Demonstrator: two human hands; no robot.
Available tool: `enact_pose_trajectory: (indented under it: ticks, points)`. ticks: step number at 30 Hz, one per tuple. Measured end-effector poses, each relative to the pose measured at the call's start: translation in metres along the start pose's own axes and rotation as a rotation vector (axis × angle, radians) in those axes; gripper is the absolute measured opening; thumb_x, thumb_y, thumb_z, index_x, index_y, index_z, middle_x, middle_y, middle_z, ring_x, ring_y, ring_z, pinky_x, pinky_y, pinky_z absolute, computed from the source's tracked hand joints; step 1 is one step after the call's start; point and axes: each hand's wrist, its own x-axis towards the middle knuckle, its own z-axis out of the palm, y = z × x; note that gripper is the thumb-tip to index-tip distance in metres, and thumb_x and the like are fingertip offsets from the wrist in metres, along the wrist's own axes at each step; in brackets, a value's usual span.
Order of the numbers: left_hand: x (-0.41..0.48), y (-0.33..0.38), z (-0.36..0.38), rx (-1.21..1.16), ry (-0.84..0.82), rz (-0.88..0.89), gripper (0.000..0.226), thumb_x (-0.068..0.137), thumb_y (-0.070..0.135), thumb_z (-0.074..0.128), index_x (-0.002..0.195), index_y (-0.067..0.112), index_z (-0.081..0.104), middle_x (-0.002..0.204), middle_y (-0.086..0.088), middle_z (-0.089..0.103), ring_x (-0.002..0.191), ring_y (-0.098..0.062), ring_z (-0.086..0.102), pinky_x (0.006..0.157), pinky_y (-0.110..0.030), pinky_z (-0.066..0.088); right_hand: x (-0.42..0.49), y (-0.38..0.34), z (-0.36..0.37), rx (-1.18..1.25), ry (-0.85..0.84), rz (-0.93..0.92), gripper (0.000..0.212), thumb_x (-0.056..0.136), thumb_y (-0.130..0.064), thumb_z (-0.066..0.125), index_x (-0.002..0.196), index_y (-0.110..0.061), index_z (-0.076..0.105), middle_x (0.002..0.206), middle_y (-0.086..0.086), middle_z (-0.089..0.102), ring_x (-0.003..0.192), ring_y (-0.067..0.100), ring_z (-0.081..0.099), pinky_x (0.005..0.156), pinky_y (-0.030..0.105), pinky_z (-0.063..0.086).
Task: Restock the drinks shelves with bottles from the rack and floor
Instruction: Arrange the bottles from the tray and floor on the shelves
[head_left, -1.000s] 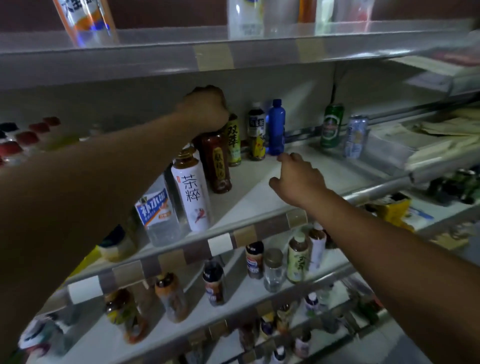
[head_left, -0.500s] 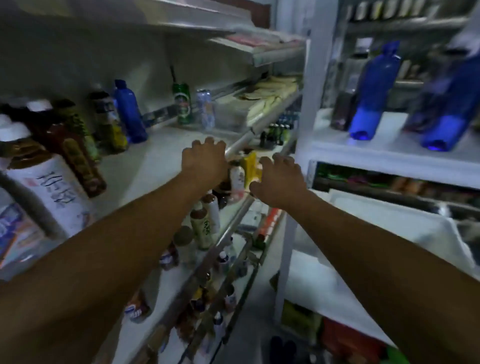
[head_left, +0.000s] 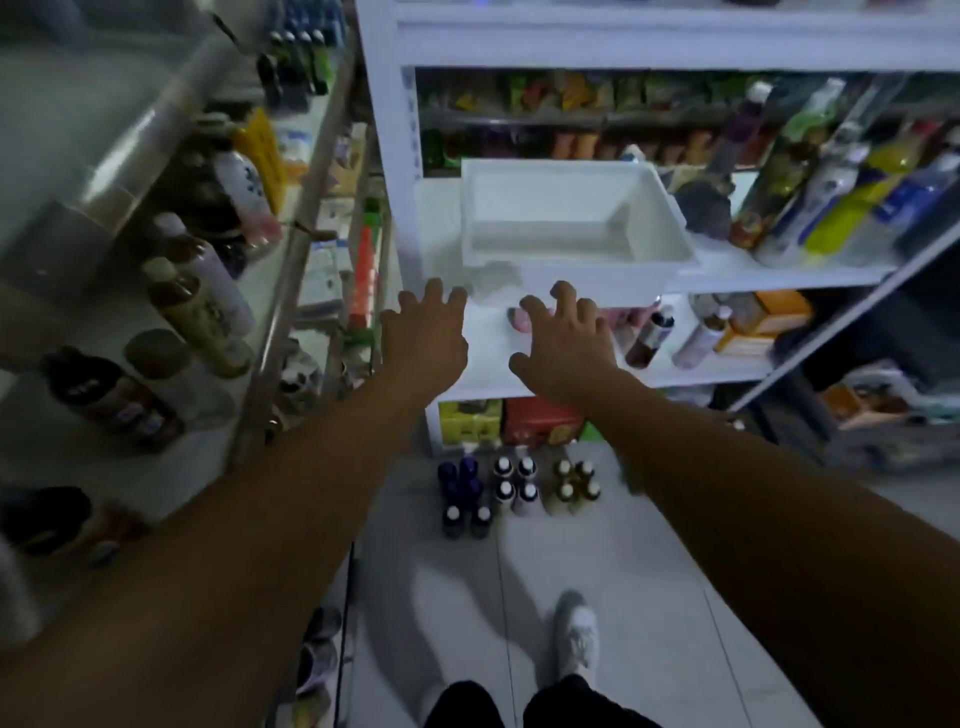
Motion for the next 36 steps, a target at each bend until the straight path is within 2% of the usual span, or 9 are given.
enact_pose_trajectory:
  ticks: [4, 8, 12, 17, 21, 25, 31, 36]
  points:
    - [-0.006, 0.027, 0.054, -0.015, -0.094, 0.012, 0.053, 0.095, 0.024, 0.052, 0.144, 0.018, 0.033, 0.147, -0.01, 0.033, 0.122, -0.039, 0.042, 0.093, -0.049, 0.042, -0.013, 0.032, 0.047, -0.006, -0.119, 0.03, 0.069, 0.088, -0.037, 0.061, 0.148, -0.025, 0.03, 0.155, 0.012, 0.015, 0.138, 0.039, 0.024, 0.108, 0.048, 0.028]
    - [-0.011, 0.053, 0.103, -0.005, -0.169, 0.023, 0.053, 0.093, 0.02, 0.054, 0.143, 0.017, 0.036, 0.146, -0.01, 0.035, 0.125, -0.04, 0.04, 0.102, -0.051, 0.039, -0.019, 0.063, 0.103, 0.04, -0.174, 0.035, 0.066, 0.086, -0.04, 0.064, 0.144, -0.027, 0.035, 0.152, 0.01, 0.02, 0.132, 0.037, 0.031, 0.106, 0.048, 0.031]
    - [-0.026, 0.061, 0.163, -0.032, -0.255, -0.075, 0.046, 0.096, 0.019, 0.052, 0.14, 0.017, 0.039, 0.144, -0.008, 0.038, 0.123, -0.035, 0.045, 0.097, -0.048, 0.045, -0.031, 0.079, 0.166, 0.1, -0.351, 0.04, 0.064, 0.087, -0.036, 0.061, 0.144, -0.022, 0.035, 0.154, 0.014, 0.021, 0.137, 0.039, 0.028, 0.111, 0.051, 0.027]
    - [-0.039, 0.065, 0.24, -0.079, -0.459, -0.155, 0.053, 0.097, 0.027, 0.051, 0.146, 0.02, 0.032, 0.149, -0.008, 0.032, 0.131, -0.034, 0.039, 0.102, -0.048, 0.042, -0.036, 0.092, 0.233, 0.108, -0.484, 0.085, 0.071, 0.089, -0.04, 0.058, 0.149, -0.02, 0.027, 0.157, 0.014, 0.02, 0.139, 0.039, 0.027, 0.112, 0.048, 0.027]
    - [-0.047, 0.05, 0.303, -0.158, -0.519, -0.145, 0.062, 0.094, 0.031, 0.057, 0.148, 0.021, 0.028, 0.152, -0.007, 0.029, 0.13, -0.035, 0.039, 0.099, -0.048, 0.044, -0.026, 0.088, 0.29, 0.121, -0.53, 0.151, 0.071, 0.089, -0.04, 0.06, 0.148, -0.022, 0.027, 0.155, 0.013, 0.022, 0.135, 0.038, 0.031, 0.105, 0.046, 0.034]
    - [-0.055, 0.02, 0.377, -0.193, -0.557, -0.138, 0.063, 0.095, 0.031, 0.057, 0.15, 0.021, 0.027, 0.151, -0.008, 0.031, 0.126, -0.035, 0.041, 0.094, -0.044, 0.043, -0.017, 0.079, 0.367, 0.146, -0.609, 0.201, 0.073, 0.091, -0.041, 0.058, 0.152, -0.021, 0.024, 0.156, 0.012, 0.022, 0.134, 0.036, 0.033, 0.105, 0.046, 0.035]
    - [-0.069, -0.021, 0.513, -0.384, -0.633, -0.278, 0.072, 0.095, 0.025, 0.059, 0.155, 0.018, 0.018, 0.156, -0.012, 0.026, 0.133, -0.037, 0.036, 0.103, -0.046, 0.039, -0.013, 0.075, 0.509, 0.252, -0.661, 0.265, 0.071, 0.09, -0.034, 0.061, 0.151, -0.017, 0.029, 0.148, 0.013, 0.034, 0.13, 0.037, 0.039, 0.101, 0.047, 0.039]
    - [-0.078, -0.035, 0.642, -0.551, -0.617, -0.401, 0.083, 0.094, 0.021, 0.063, 0.157, 0.018, 0.009, 0.162, -0.011, 0.016, 0.141, -0.035, 0.03, 0.109, -0.044, 0.036, -0.008, 0.086, 0.637, 0.419, -0.669, 0.358, 0.075, 0.089, -0.027, 0.064, 0.151, -0.014, 0.024, 0.145, 0.015, 0.039, 0.131, 0.037, 0.042, 0.103, 0.048, 0.041]
